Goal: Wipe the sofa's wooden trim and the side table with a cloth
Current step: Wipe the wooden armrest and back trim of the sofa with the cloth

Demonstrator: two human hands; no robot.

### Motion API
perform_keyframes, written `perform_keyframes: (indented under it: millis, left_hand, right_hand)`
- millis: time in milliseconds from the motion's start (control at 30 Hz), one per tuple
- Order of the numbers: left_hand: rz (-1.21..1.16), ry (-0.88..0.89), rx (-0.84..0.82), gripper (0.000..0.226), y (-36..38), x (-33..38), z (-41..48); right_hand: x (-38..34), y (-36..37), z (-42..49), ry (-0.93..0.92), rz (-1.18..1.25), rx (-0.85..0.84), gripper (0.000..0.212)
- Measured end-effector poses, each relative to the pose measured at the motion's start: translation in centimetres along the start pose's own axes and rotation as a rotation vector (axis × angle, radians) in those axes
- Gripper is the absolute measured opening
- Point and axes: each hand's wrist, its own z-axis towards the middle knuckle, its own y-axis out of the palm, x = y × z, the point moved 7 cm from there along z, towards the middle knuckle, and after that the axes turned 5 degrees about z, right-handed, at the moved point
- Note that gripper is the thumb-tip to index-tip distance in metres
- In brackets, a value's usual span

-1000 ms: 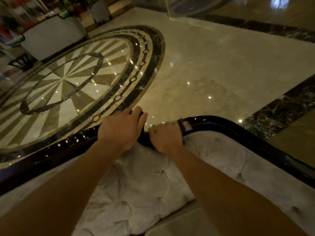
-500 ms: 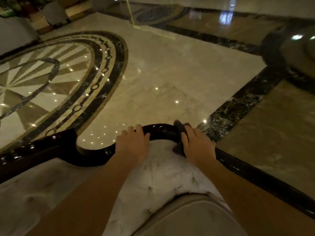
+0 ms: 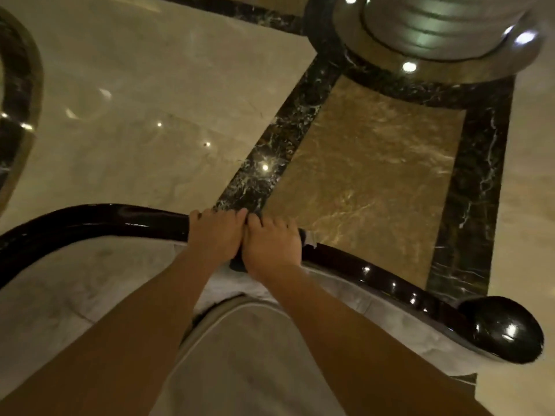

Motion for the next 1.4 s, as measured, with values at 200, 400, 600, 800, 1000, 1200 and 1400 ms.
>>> perform_keyframes:
  millis: [200,400,600,800,1000,1200,1400]
  left_hand:
    - [0.001,-0.123,0.015,0.076,0.3,-0.1,0.6]
    - [-0.163,-0.083,-0.033,0.045,-0.6,5.7,1.1]
    - [-0.326,-0.005,0.034,0.044,-2.2,14.7,0.2]
    - [-0.309,0.12,0.173,0.052,-4.8,20.2,-2.6]
    - [-0.157,0.191,0.216,0.051,-6.4,29.2,-4.8]
    - [-0.054,0.16,0.232,0.061,-6.2,29.9,-5.0]
    - [-0.09,0.198,0.291,0.048,-5.8,29.8,-4.9]
  right_hand:
    - [16.3,-3.1,-12.0,0.354,0.071,0.165,0.032]
    - [18.2,-4.4,-13.1,0.505,0.109,0.225,0.049]
    - [17.0,-4.3,-12.2,0.171,0.148,0.263,0.039]
    - [28.8,-1.8,-21.2,0.489,0.195,0.23,0.057]
    - [27.8,-1.9,-21.1,0.251,0.126,0.2,0.054]
    - [34.7,-3.1,-19.3,0.443,0.126,0.17,0.057]
    - [35.0,-3.0,-20.5,0.28,0.016,0.31,0.044]
